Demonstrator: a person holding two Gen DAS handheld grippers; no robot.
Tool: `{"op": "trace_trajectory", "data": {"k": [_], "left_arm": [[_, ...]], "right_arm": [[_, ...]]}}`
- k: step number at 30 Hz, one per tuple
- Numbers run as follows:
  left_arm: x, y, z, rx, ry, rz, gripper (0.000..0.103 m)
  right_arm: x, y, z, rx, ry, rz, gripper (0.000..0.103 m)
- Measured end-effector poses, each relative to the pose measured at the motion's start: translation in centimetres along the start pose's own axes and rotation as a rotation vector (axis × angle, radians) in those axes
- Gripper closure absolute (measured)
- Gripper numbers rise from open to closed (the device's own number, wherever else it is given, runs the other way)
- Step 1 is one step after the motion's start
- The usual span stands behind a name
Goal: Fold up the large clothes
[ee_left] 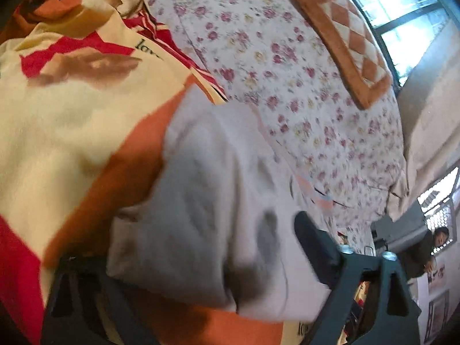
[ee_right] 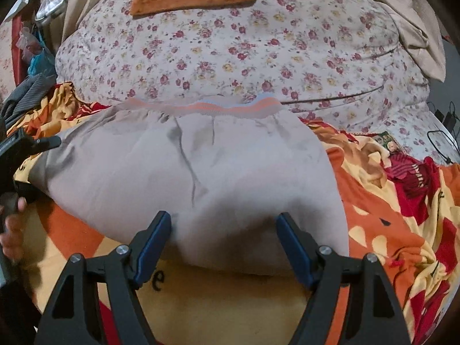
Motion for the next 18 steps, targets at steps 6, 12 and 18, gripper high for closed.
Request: {"op": "trace_trajectory", "data": {"k": [6,12,18], "left_arm": [[0.7,-0.3,-1.1,0.032,-0.117,0.112,0.093],[-0.2,-0.5,0.4,0.014,-0.128,0.077,0.078],[-0.8,-1.8,-2.5,0.018,-0.169,0.124,0.101]], "right_arm": [[2.8,-0.8,-0.9,0.037,0.084,0.064,0.024],[8.5,-1.2,-1.3,0.035,0.101,0.34,0.024],[10.6,-1.1,-1.5,0.063,0.15,0.415,0.024]]}}
Point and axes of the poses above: each gripper's, at about its wrist camera, not at the fingertips, and z roughly the way its jaws point, x to its right, y to its underside, the point moved 10 cm from there along z, roughly the way its jaws point, and after that the axes turned 8 degrees about z, right-handed, at the moved point
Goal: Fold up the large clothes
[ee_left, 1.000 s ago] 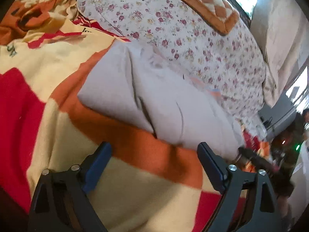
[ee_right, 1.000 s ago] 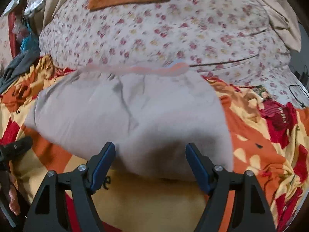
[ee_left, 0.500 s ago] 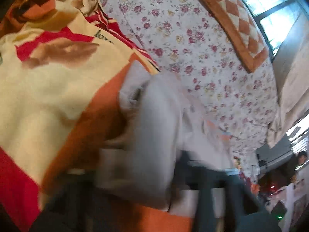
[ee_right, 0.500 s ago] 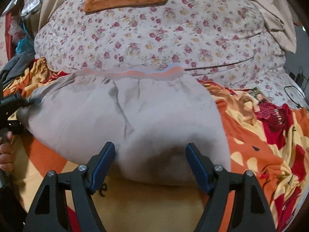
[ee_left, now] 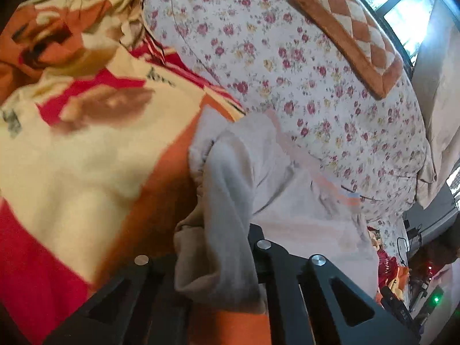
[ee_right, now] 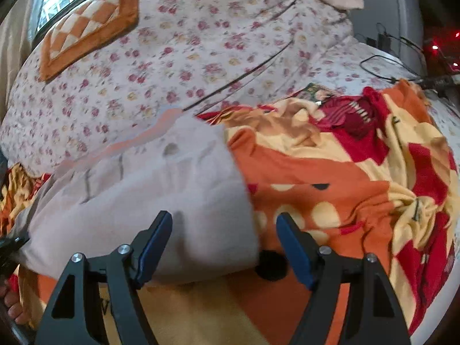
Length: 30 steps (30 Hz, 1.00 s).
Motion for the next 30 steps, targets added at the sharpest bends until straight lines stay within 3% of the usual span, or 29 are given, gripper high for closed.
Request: {"op": "trace_trajectory", "data": {"k": [6,10,13,15,18,22,25,30], "left_arm": [[-2.3,-2.7,-1.7,0.01,-0.081,0.012,0.101],[-2.9,-1.3,0.3,-0.042,-0.091,0.003,0.095],[-3.4,-0.9,0.4,-0.007,-0.069,-0.065,0.091],[-2.8,-1.5,-0.3,0.044,-0.066,-0.046,0.099],[0.8,-3.2,-2.7,0.16,-0.054,0.081,0.103],[9.3,-4.1,-4.7,0.262,0.055,0.288,0.103],[15.0,-3.2,-2.7,0.204,0.19,0.338,0.103],[21.3,0.2,1.4,0.097,0.289,0.371,0.103]], "right_arm": [[1.2,-0.6,0.0,0.008,0.0,0.063,0.024],[1.0,-0.2,0.6,-0.022,-0.017,0.077,0.024],[0.9,-0.3,0.5,-0.009,-0.016,0.07,0.024],[0.8,-0.3,0.5,-0.006,-0.015,0.071,0.024],[0.8,-0.4,0.6,-0.007,-0.017,0.081,0.024],[0.9,-1.0,0.4,0.019,-0.012,0.088,0.024],[0.9,-1.1,0.4,0.019,-0.009,0.088,0.024],[1.1,-1.0,0.3,0.009,0.015,0.071,0.024]]}}
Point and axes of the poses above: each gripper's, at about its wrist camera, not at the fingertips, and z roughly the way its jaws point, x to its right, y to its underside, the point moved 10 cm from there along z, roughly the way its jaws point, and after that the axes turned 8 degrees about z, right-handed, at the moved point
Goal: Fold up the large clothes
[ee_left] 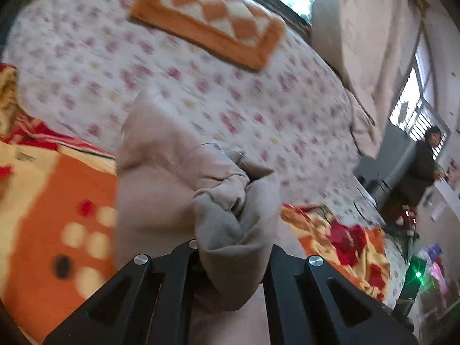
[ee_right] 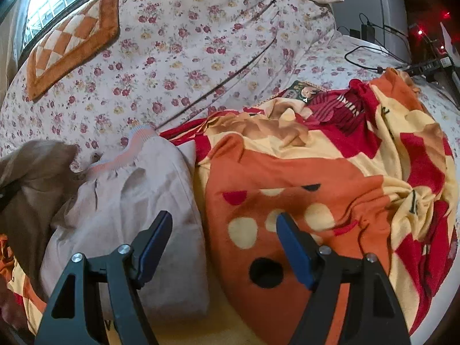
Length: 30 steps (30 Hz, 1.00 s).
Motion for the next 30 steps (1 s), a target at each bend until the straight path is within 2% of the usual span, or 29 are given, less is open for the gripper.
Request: {"op": "trace_trajectory", "data": {"k": [3,7,13,16,18,20,22,24,27,30], "left_arm": [[2.5,1.6,1.8,-0.043,0.024,0.033,0.103],[4.6,3.0,2.3,-0.065,0.038,0.059,0.103],[7.4,0.2,1.6,-0.019,0.109,0.02,0.103],[9.5,-0.8,1.9,-0.025,0.149,0.016,0.103],[10.8,-0.5,2.2,-0.027,0.145,0.049,0.103],[11.4,1.3,3.4,-0.068,0.124,0.077,0.103],[11.6,4.8,5.4,-0.17,0.131,0.084,0.103],[11.7,7.7,6.8,-0.231,0.138,0.109,0.103],[12.4,9.4,7.2,-0.227,0.164,0.187,0.102],[12.4,9.0,6.1,-0.228,0.182,0.181,0.094]], "right_arm": [[0.0,-0.1,0.1,0.002,0.002,0.002,0.024],[0.5,-0.6,0.0,0.006,-0.006,0.04,0.024],[1.9,-1.5,-0.4,0.025,-0.001,0.104,0.024],[2.4,-1.6,-0.3,0.019,-0.006,0.135,0.024],[2.7,-1.5,-0.2,0.009,-0.008,0.153,0.024],[3.0,-1.5,-0.1,0.004,-0.008,0.168,0.024],[3.3,-1.5,0.0,0.002,-0.006,0.177,0.024],[3.3,-1.6,0.0,0.003,-0.008,0.18,0.024],[3.5,-1.7,-0.1,0.008,-0.004,0.173,0.024],[3.8,-1.7,-0.1,0.012,0.009,0.18,0.024]]}}
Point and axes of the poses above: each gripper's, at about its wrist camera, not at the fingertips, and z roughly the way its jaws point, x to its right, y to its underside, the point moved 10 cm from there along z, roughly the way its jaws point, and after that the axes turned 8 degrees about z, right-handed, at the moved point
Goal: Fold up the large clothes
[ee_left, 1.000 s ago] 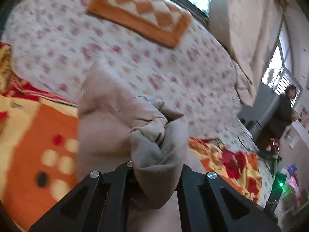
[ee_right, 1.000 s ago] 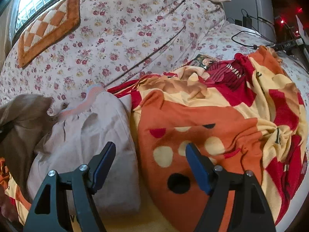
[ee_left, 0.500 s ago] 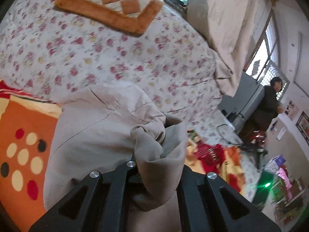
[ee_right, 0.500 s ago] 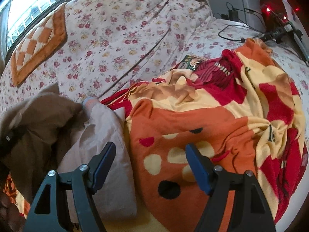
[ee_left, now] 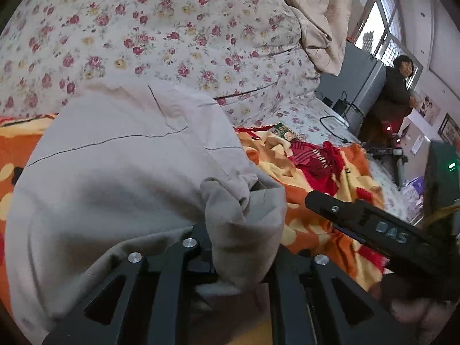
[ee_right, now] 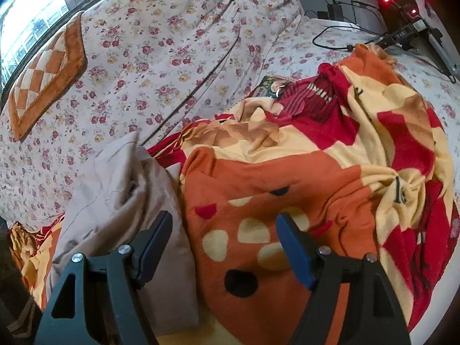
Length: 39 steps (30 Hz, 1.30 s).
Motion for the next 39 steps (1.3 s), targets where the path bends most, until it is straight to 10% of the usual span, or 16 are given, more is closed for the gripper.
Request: {"op": "trace_trajectory", "data": {"k": [8,15,17,21,26,32,39], "left_arm": [[1.5,1.2,-7.6,0.027,0.173,0.012,0.072],[-9.7,0.3,-13.3,0.134,-0.161,-0.1,0.07],[-12.7,0.2,-12.7,0.132,-0.173,-0.204,0.075],[-11.1,1.7,-9.2,0.032,-0.111,-0.156,0.089],[-8.6,6.2,-6.8,-0.072,-0.099,-0.049,0.09],[-8.6,6.3,-7.3,-0.055,-0.12,-0.048,0.09],[-8.3,5.8,-7.2,-0.049,-0.119,-0.039,0.09]], "right_arm": [[-1.9,-1.9,-3.2,0.146,-0.051,-0.072,0.026],[-10.4,0.5,-7.5,0.245,-0.325,-0.359,0.027],[-14.3,2.5,-8.9,0.254,-0.406,-0.517,0.058],[-16.5,5.7,-5.5,0.083,-0.283,-0.681,0.081],[-6.2,9.2,4.2,-0.228,-0.032,-0.481,0.091],[-6.6,8.3,2.5,-0.2,-0.05,-0.442,0.09],[-11.6,3.1,-4.0,0.055,-0.138,-0.471,0.09]]}}
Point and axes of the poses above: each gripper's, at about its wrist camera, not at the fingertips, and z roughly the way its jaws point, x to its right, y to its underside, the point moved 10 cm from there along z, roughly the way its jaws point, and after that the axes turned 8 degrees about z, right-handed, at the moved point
